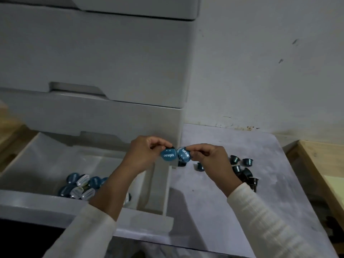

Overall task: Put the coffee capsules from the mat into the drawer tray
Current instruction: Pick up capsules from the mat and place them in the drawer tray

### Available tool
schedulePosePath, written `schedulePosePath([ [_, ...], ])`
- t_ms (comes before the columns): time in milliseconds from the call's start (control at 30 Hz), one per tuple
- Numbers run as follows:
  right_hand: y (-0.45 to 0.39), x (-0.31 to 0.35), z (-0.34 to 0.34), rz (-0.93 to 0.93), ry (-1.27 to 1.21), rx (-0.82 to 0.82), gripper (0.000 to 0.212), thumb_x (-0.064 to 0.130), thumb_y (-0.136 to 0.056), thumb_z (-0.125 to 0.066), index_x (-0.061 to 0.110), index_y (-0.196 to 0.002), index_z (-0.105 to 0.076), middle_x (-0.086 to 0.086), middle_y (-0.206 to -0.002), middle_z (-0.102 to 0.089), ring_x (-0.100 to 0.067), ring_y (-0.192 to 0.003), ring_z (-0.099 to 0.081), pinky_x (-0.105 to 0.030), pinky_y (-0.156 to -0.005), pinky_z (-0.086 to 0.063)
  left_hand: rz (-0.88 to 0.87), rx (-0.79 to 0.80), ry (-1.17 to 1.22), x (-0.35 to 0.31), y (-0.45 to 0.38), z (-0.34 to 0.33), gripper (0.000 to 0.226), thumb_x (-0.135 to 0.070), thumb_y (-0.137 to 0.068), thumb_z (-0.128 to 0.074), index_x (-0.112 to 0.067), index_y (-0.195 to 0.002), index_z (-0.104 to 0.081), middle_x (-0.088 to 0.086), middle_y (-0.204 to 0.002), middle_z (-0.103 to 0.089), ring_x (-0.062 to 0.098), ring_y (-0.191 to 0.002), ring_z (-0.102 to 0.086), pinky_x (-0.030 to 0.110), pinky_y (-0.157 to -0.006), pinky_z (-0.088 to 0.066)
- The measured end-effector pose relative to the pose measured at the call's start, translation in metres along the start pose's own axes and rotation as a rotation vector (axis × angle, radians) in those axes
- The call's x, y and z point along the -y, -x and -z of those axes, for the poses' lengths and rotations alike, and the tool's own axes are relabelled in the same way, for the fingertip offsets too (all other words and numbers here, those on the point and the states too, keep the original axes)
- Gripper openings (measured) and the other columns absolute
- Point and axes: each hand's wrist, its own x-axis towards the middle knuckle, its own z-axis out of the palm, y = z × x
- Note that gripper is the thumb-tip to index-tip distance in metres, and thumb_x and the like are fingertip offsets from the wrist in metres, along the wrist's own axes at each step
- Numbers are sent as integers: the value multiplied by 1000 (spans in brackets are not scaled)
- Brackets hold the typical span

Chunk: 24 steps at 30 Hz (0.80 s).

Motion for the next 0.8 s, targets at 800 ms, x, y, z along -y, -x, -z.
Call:
schedulePosePath([
  [800,-30,-10,-187,-100,679,400,17,0,-79,-64,11,-87,-75,-1,-89,-71,-6,-77,-59,-8,-65,-41,86,551,-374,152,-30,120,17,-9,-82,-66,-22,-90,-74,-10,-87,-69,3,-89,-62,10,-74,-45],
])
